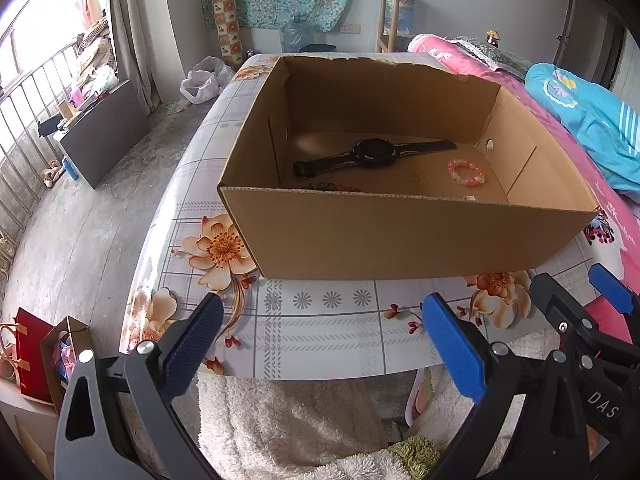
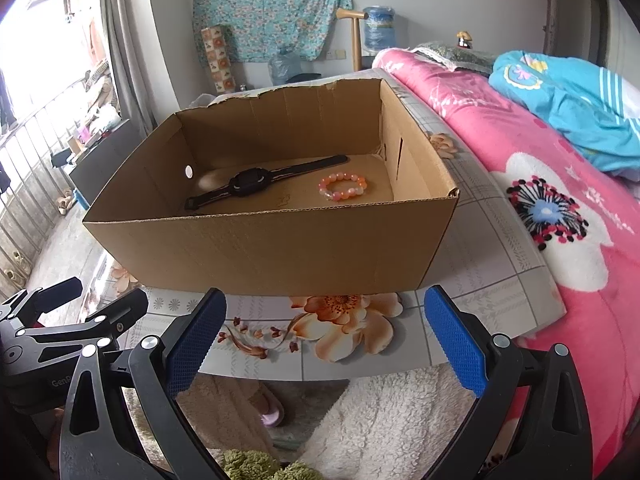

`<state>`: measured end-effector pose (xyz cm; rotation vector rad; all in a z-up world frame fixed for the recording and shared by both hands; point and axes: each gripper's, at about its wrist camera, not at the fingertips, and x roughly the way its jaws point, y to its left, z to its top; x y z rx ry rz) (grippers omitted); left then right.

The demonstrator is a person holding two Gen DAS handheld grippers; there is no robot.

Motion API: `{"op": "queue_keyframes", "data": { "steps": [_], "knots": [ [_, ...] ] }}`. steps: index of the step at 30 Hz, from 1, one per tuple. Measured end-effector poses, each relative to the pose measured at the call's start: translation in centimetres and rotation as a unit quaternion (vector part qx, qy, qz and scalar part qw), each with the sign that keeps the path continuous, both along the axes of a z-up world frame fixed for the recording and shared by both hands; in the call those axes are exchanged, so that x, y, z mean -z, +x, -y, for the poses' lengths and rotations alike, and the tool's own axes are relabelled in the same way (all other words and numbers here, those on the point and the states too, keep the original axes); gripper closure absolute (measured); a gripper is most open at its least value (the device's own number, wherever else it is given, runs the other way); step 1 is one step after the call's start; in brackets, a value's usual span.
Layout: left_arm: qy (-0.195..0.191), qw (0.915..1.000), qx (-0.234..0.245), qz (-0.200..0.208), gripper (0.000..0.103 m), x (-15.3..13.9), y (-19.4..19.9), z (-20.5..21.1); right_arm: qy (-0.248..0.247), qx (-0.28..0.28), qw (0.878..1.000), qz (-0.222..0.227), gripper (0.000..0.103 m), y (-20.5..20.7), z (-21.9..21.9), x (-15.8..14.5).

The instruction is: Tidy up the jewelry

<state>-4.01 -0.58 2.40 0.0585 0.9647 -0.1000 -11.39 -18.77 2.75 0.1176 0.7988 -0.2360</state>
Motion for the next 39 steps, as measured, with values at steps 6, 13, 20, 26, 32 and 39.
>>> {"op": "queue_keyframes", "data": {
  "steps": [6, 13, 20, 26, 32, 39],
  "knots": [
    [0.001, 1.0000, 0.000, 0.001, 0.006, 0.0, 0.0, 0.1, -0.002, -0.004, 1.000, 0.000, 0.008, 0.1, 0.1, 0.1],
    [0.000, 1.0000, -0.001, 0.002, 0.006, 0.0, 0.1, 0.0, -0.004, -0.003, 1.000, -0.001, 0.008, 0.2, 0.0, 0.2],
    [0.001, 1.0000, -0.001, -0.004, 0.006, 0.2, 0.2, 0.0, -0.001, -0.003, 1.000, -0.006, 0.008, 0.3, 0.2, 0.3],
    [0.003, 1.0000, 0.000, -0.004, 0.006, 0.2, 0.3, 0.1, -0.001, -0.002, 1.000, -0.009, 0.008, 0.5, 0.9, 0.4],
    [0.004, 1.0000, 0.001, -0.005, 0.006, 0.1, 0.3, 0.2, -0.001, -0.002, 1.000, -0.011, 0.008, 0.5, 1.2, 0.5],
    [0.005, 1.0000, 0.003, -0.005, 0.006, 0.1, 0.4, 0.3, 0.001, 0.000, 1.000, -0.011, 0.008, 0.3, 1.4, 0.5]
  ]
}}
